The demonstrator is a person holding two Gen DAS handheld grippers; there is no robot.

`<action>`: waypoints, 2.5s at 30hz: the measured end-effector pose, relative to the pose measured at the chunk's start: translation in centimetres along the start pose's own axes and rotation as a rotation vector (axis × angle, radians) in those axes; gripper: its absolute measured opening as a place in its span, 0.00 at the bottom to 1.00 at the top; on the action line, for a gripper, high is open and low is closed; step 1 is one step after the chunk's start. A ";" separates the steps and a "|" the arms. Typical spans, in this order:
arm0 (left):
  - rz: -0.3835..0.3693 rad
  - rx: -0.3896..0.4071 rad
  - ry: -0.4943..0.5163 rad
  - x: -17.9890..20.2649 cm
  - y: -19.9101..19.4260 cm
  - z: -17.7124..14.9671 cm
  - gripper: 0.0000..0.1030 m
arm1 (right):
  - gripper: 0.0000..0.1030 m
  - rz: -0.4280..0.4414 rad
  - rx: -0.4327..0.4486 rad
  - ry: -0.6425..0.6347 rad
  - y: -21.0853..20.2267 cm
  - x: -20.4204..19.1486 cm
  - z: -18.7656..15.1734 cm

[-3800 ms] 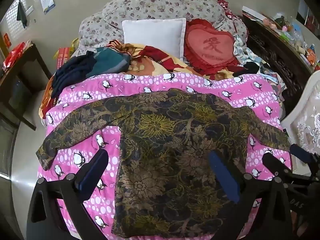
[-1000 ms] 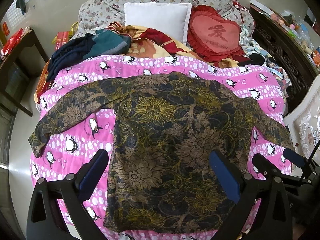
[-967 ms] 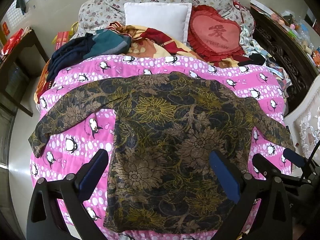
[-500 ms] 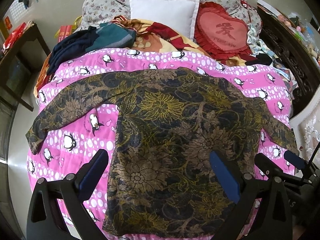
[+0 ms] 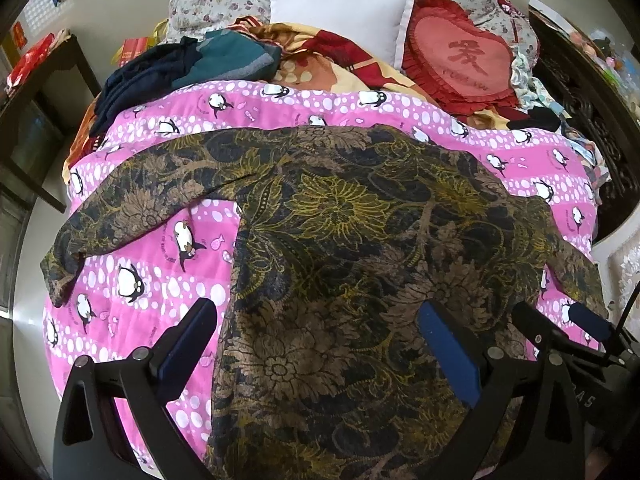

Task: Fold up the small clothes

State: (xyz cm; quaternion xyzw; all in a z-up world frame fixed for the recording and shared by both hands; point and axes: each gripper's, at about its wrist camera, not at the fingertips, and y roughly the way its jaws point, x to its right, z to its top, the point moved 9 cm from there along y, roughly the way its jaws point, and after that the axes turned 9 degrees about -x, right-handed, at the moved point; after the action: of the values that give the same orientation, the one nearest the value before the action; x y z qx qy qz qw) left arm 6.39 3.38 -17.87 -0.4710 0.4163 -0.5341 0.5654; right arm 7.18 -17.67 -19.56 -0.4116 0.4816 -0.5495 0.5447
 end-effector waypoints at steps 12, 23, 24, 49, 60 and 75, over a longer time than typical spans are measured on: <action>0.004 -0.008 -0.047 -2.9 1.8 0.8 0.98 | 0.97 -0.002 -0.008 -0.059 2.7 -3.2 1.3; 0.029 -0.014 -0.159 -9.8 1.9 0.9 0.98 | 0.97 0.010 -0.034 -0.133 5.4 -8.4 2.1; 0.027 -0.012 -0.176 -10.6 1.9 1.0 0.98 | 0.97 0.011 -0.035 -0.144 5.6 -9.0 2.1; -0.153 0.053 -1.065 -42.5 5.6 -6.6 0.98 | 0.97 0.068 -0.080 -0.319 9.4 -21.3 1.5; -0.269 0.004 -1.106 -43.9 10.5 -5.5 0.27 | 0.97 0.067 -0.096 -0.338 10.3 -23.7 0.8; -0.172 0.232 -0.614 -36.2 -4.6 3.9 0.16 | 0.97 0.107 -0.044 -0.219 7.7 -20.5 2.4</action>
State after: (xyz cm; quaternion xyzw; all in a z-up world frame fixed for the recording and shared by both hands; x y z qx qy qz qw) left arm 6.23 39.83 -13.73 -0.5758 0.1220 -0.4568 0.6669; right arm 12.41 2.93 -25.10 -0.4549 0.4525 -0.4604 0.6135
